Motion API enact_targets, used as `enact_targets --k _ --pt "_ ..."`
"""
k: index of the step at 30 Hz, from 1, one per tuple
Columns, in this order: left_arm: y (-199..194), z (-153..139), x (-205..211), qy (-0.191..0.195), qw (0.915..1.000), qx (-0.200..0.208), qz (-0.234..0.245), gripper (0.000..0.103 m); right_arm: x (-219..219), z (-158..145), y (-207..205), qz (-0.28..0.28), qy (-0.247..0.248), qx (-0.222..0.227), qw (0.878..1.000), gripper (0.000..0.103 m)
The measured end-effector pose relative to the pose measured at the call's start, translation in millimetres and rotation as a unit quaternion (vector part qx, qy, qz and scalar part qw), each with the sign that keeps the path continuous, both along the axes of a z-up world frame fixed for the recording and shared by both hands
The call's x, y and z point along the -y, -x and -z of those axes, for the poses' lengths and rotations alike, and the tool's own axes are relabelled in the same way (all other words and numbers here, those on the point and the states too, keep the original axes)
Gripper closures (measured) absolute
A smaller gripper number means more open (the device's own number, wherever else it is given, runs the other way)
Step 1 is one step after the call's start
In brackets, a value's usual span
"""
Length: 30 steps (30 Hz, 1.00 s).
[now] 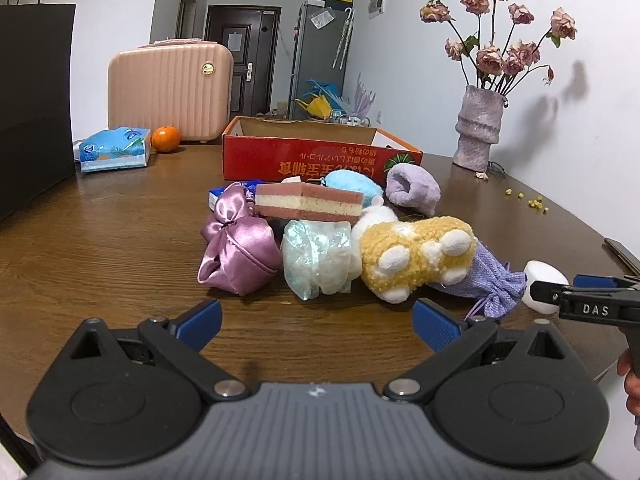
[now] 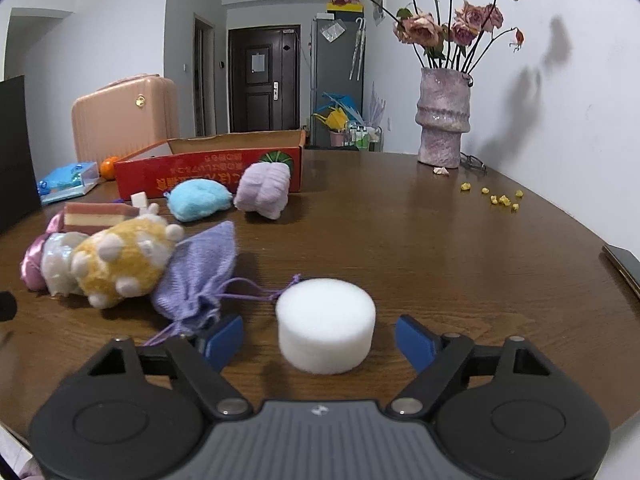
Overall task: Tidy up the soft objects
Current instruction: 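Reach the right gripper to the white round sponge puff and grasp it, then grasp the yellow-and-white plush toy with the left gripper while the right holds the puff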
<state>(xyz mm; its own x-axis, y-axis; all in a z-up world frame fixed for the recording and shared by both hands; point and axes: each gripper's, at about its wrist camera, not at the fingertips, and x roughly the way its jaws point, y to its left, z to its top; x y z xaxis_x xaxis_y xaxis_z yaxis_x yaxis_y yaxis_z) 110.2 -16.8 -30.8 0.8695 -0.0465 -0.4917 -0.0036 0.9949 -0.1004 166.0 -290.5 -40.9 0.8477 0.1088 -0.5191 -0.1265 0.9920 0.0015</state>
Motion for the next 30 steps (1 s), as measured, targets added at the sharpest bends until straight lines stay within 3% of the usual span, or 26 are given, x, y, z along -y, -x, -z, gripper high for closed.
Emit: enact_targets --k 6,19,30 --pt "-6 -1 0 -0.004 1.0 -0.003 -0.005 0.0 6 6 -20 -0.005 -0.009 -0.012 1.0 0.046" --pt "-16 -11 3 -0.008 1.0 0.0 -0.005 0.0 14 3 -24 -0.025 -0.035 0.002 0.999 0.05" --pt "-40 -38 16 -0.022 0.9997 -0.009 0.004 0.0 16 -10 -28 -0.031 -0.039 0.027 0.998 0.05"
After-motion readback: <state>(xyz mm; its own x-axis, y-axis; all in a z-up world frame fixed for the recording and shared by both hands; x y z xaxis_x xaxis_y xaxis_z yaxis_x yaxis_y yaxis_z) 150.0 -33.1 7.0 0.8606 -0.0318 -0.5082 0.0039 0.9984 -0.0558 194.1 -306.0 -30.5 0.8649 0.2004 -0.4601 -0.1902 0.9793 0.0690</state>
